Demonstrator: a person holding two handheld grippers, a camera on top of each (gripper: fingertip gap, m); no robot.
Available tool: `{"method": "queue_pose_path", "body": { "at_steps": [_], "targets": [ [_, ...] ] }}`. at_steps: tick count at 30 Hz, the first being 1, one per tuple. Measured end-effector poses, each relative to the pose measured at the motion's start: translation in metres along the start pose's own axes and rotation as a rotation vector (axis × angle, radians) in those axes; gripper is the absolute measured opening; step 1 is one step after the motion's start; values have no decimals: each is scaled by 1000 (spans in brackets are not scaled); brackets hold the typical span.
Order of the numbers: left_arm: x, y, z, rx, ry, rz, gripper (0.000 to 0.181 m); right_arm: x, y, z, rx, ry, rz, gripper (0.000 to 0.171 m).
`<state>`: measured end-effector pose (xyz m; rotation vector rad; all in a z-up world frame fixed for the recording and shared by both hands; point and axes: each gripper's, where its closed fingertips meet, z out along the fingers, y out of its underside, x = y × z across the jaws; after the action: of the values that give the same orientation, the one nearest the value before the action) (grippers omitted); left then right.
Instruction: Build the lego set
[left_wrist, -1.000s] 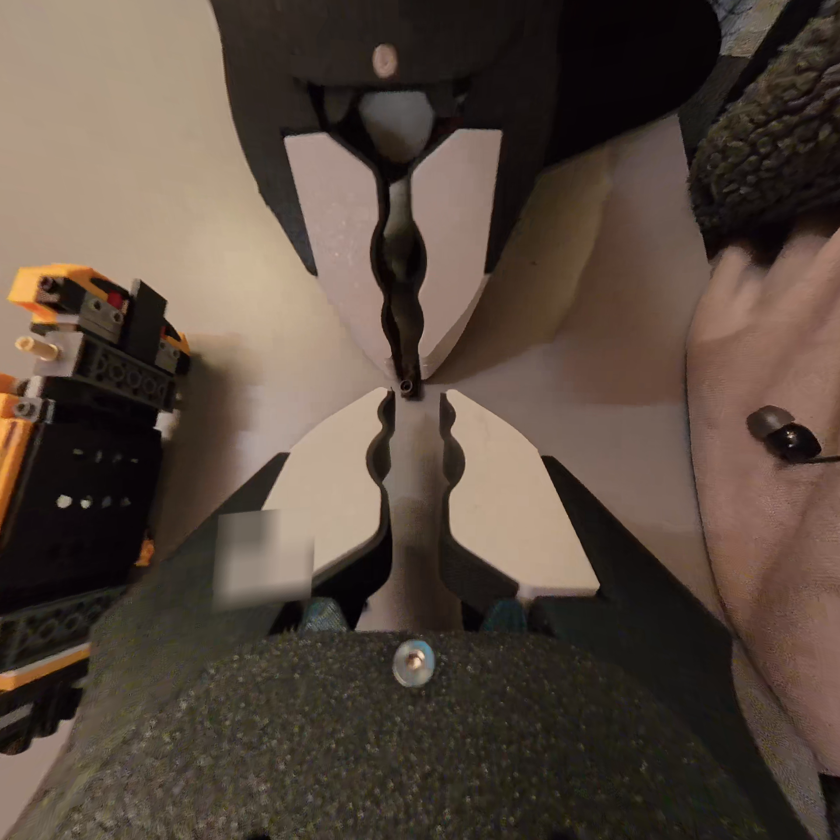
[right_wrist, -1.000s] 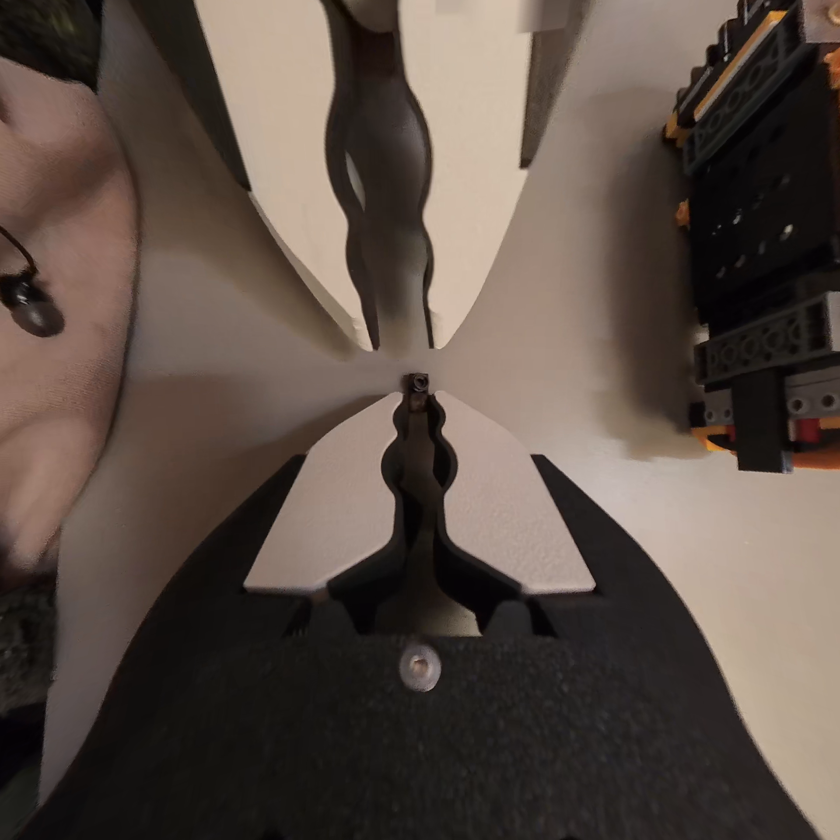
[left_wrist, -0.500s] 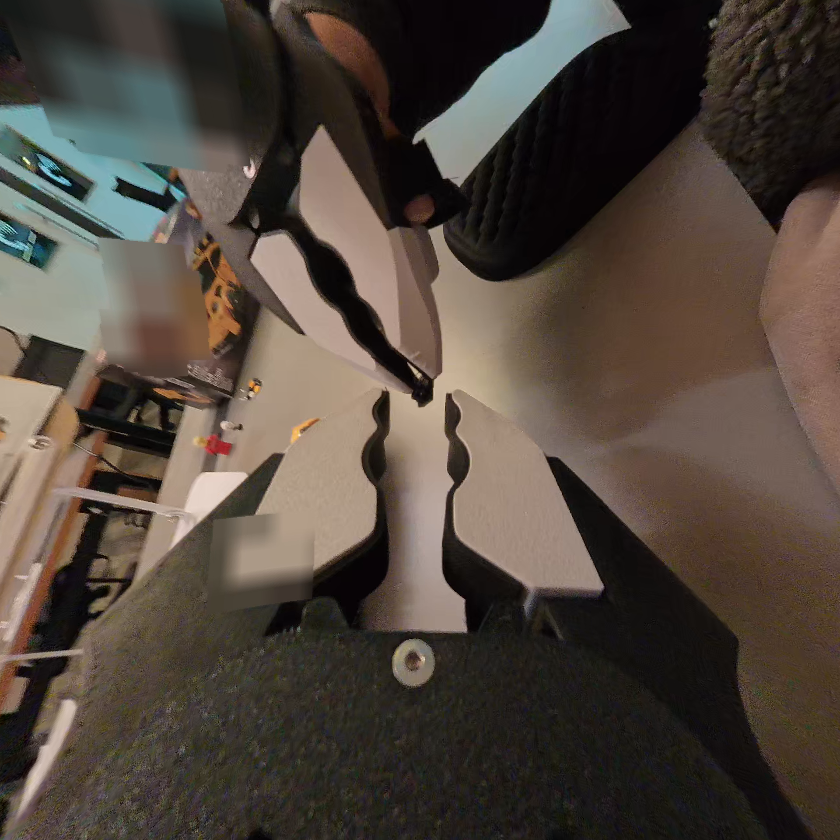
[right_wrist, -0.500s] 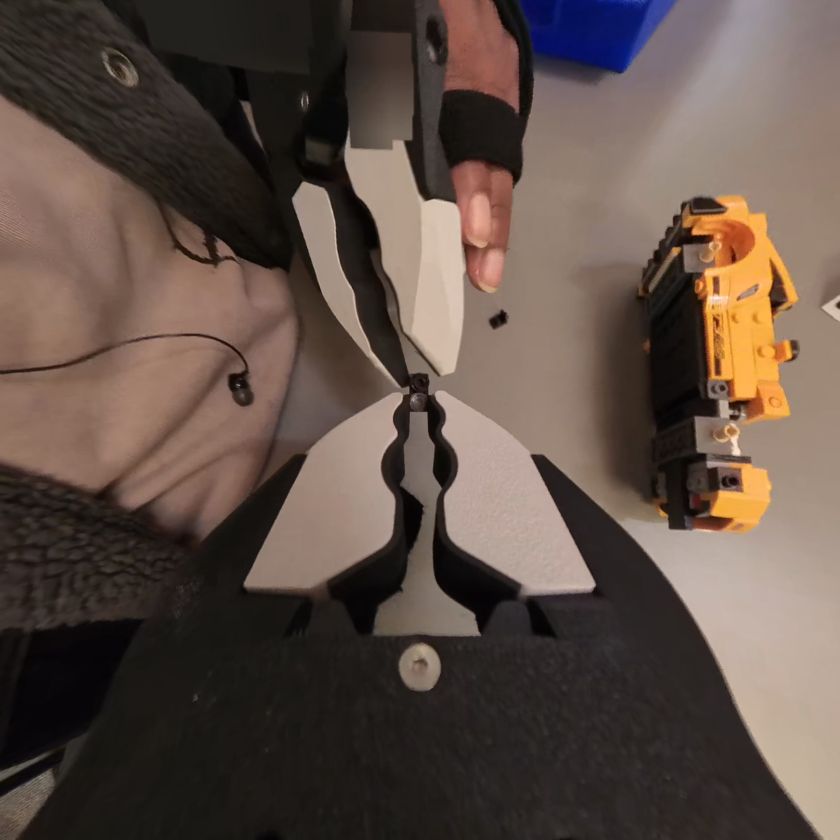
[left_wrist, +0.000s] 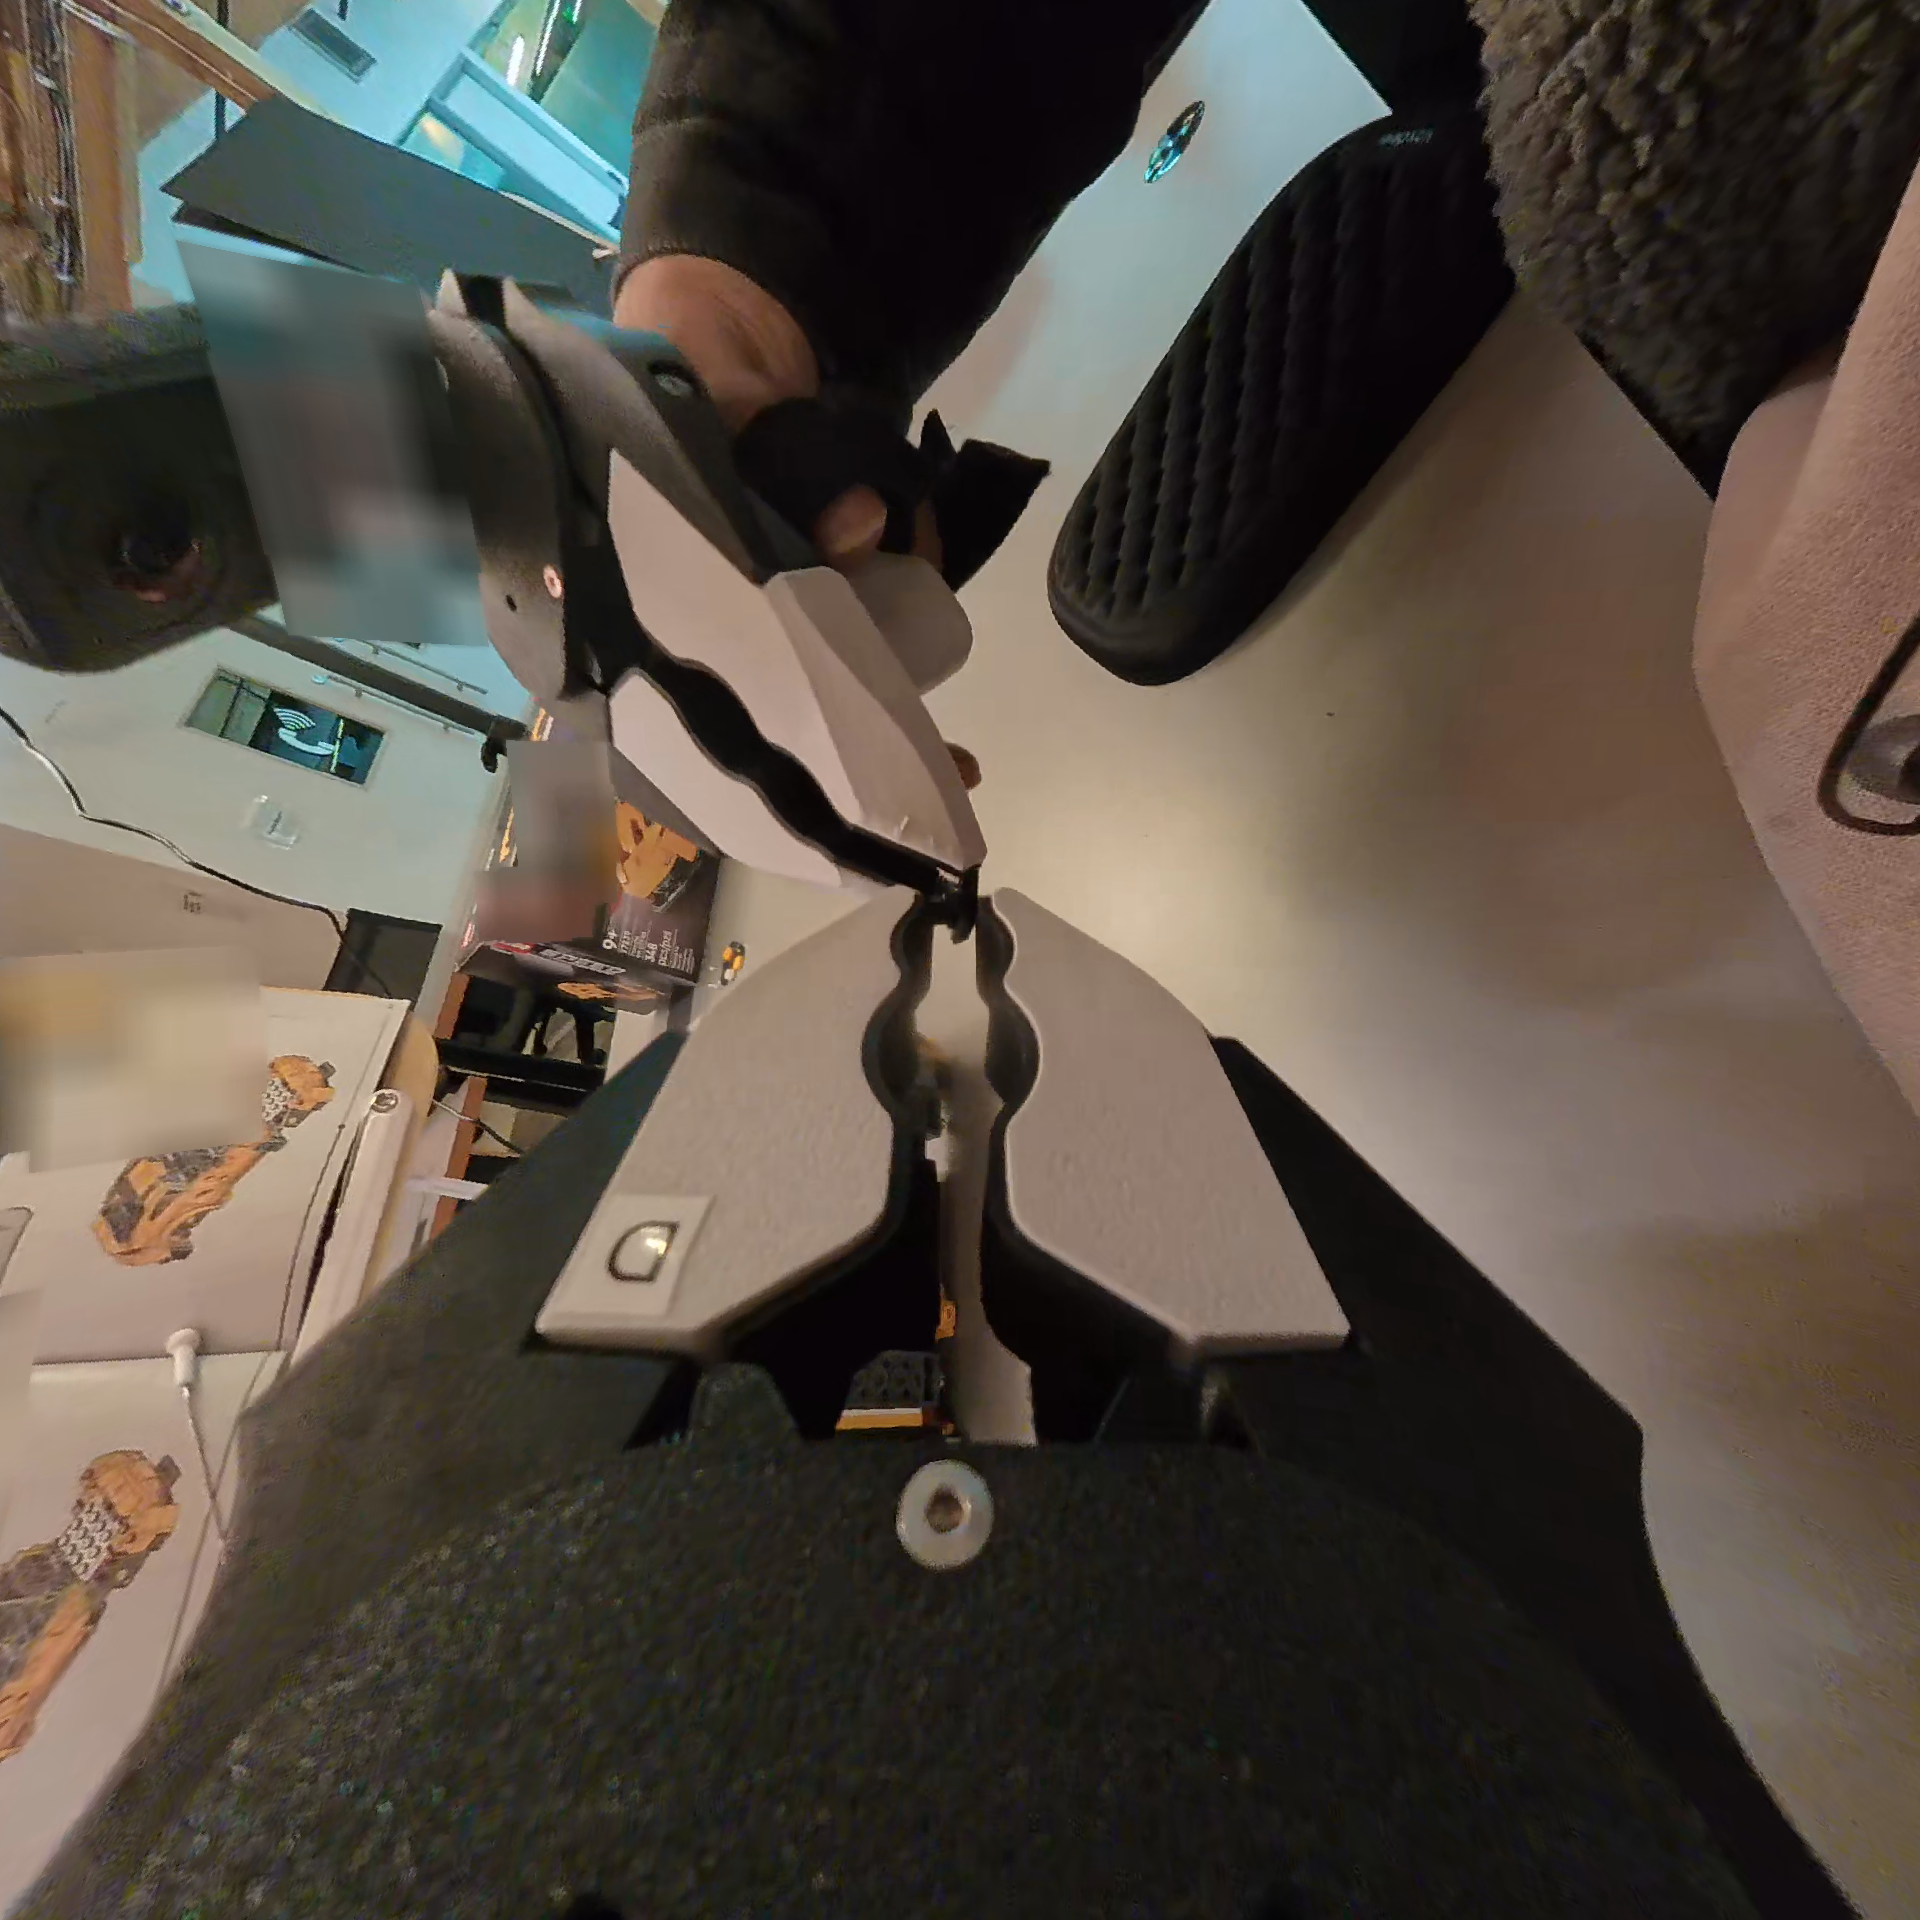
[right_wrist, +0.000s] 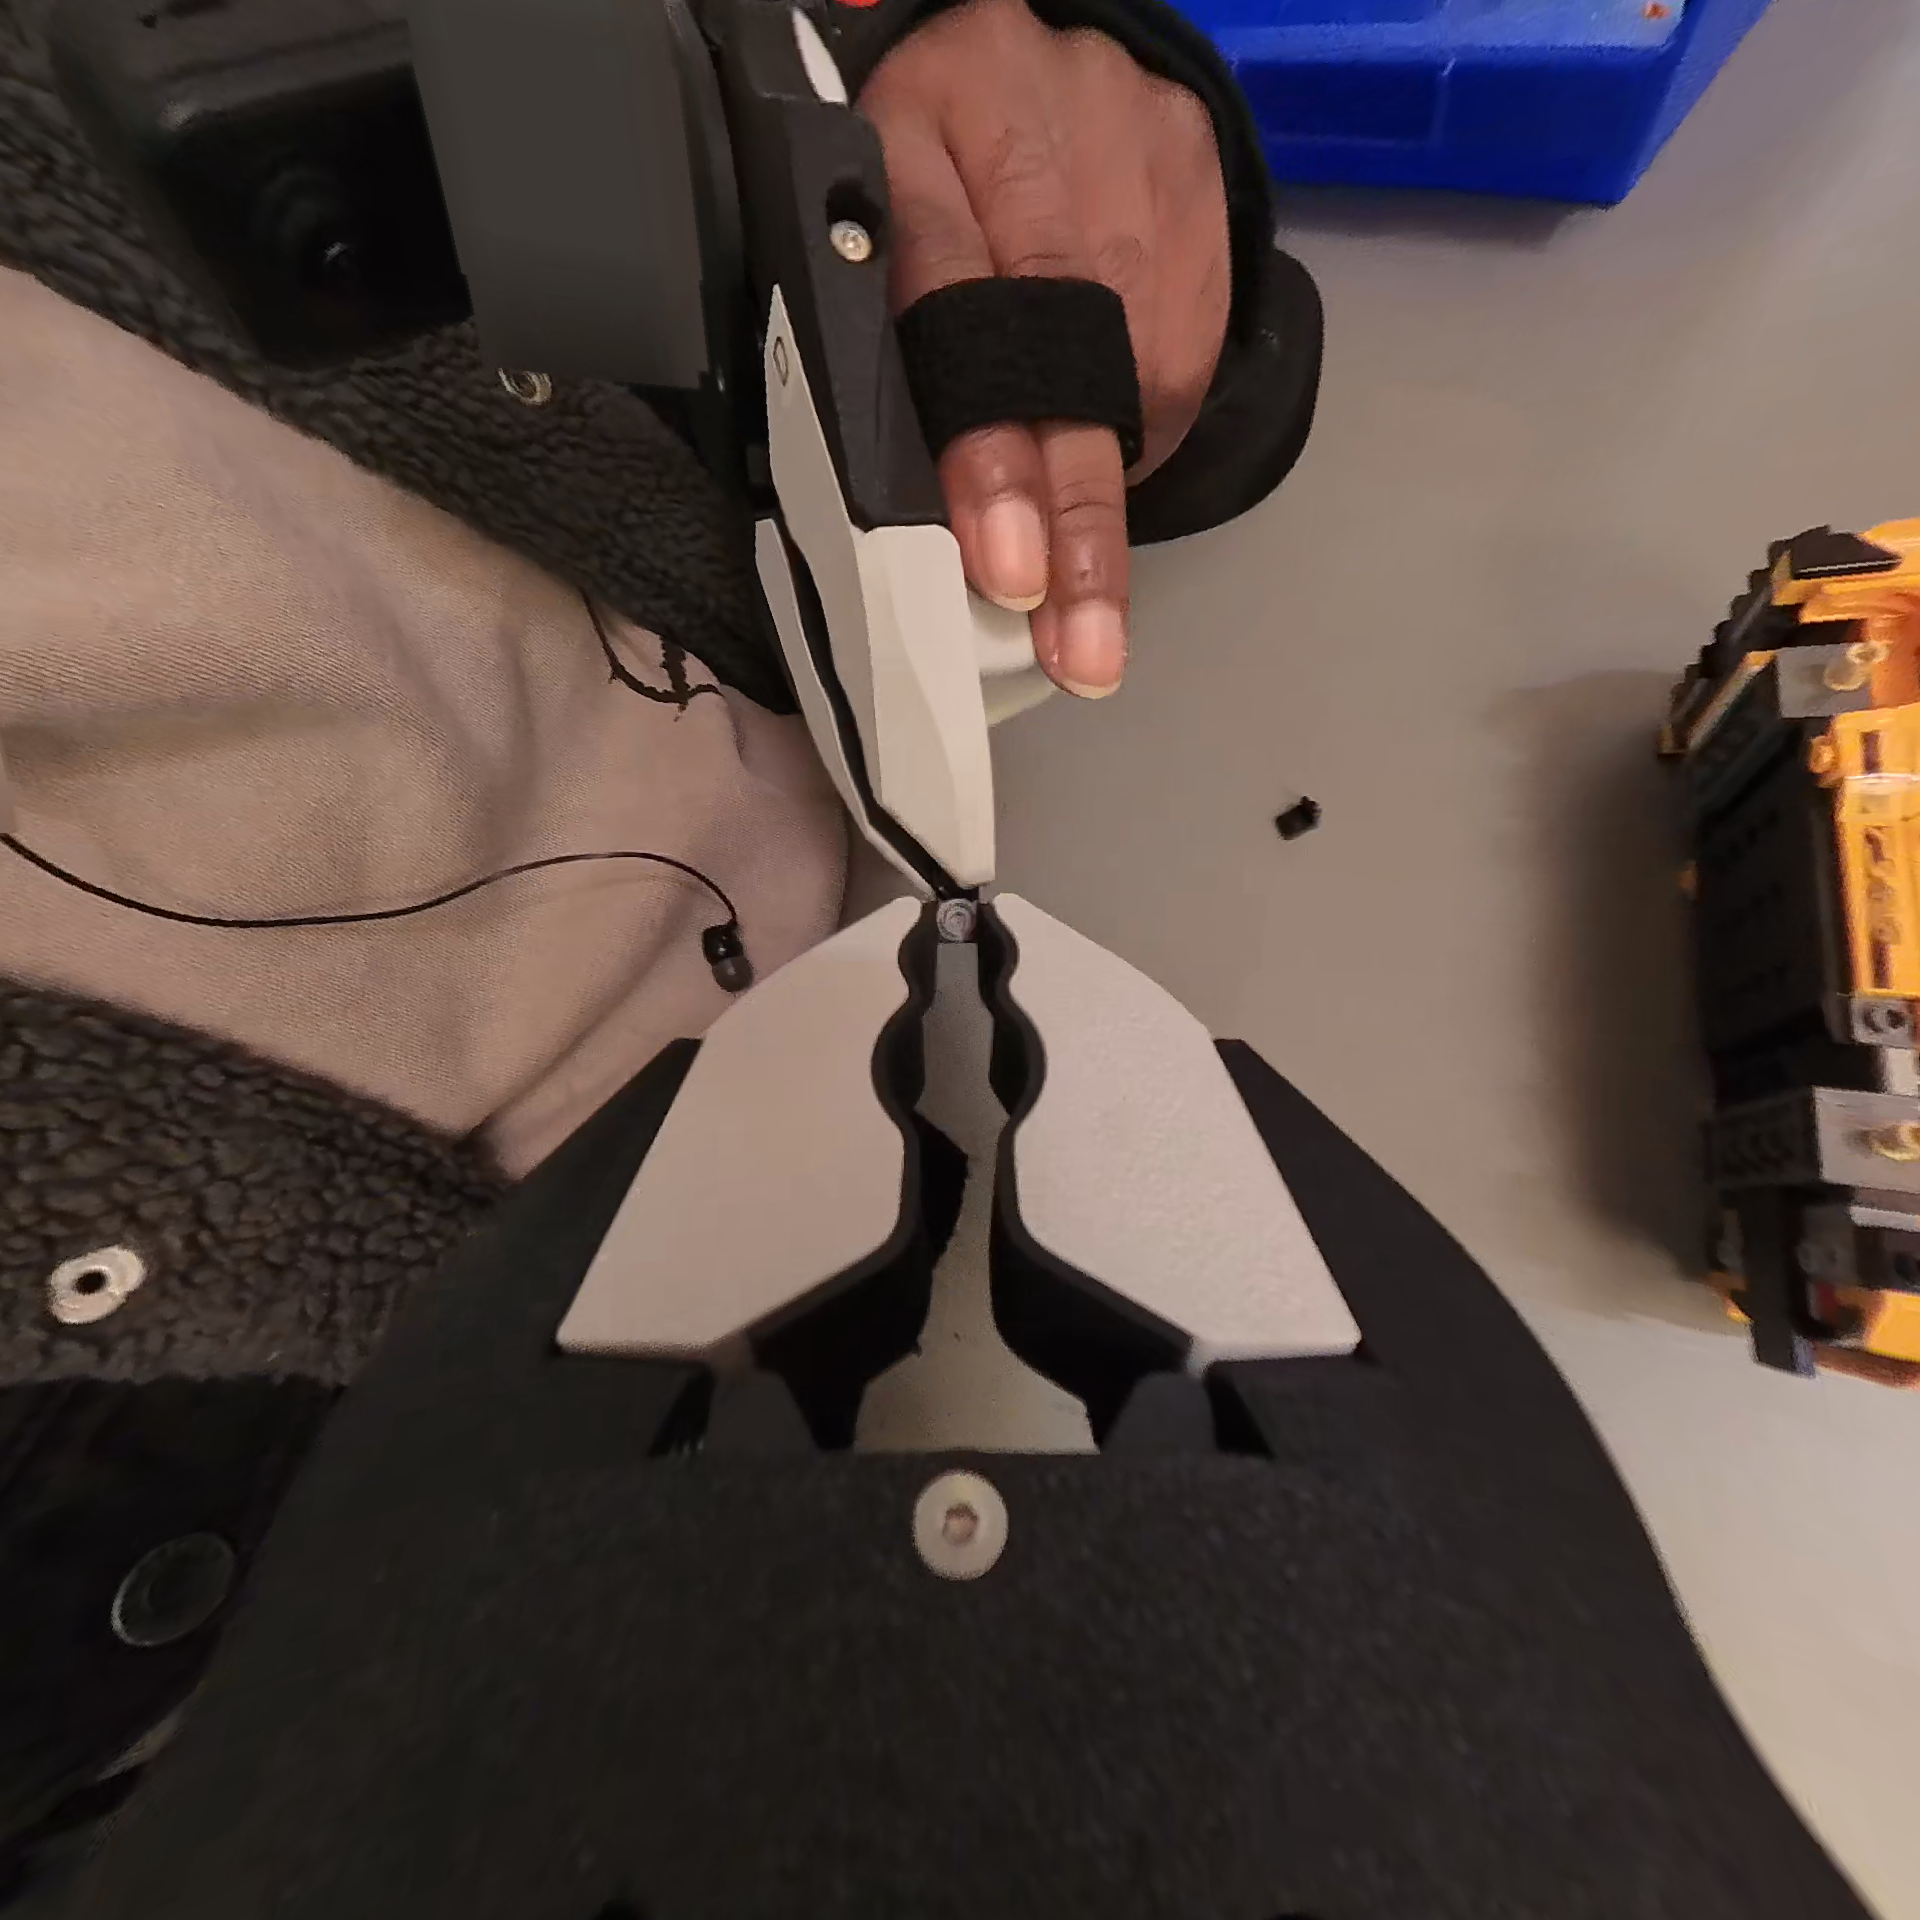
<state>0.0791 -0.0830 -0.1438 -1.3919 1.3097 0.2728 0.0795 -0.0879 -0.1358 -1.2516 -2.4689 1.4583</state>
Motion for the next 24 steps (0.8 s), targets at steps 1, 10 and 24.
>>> {"method": "queue_pose_path", "body": {
  "at_steps": [1, 10, 24],
  "targets": [
    [1, 0, -1, -1, -1, 9, 8, -1, 0, 1, 3, -14, 21, 7],
    [11, -3, -1, 24, 45, 18, 8, -9, 5, 6, 16, -167, 186, 7],
    [32, -14, -5, 65, 171, 20, 7, -26, 16, 16, -63, -395, 393, 6]
  ]
}}
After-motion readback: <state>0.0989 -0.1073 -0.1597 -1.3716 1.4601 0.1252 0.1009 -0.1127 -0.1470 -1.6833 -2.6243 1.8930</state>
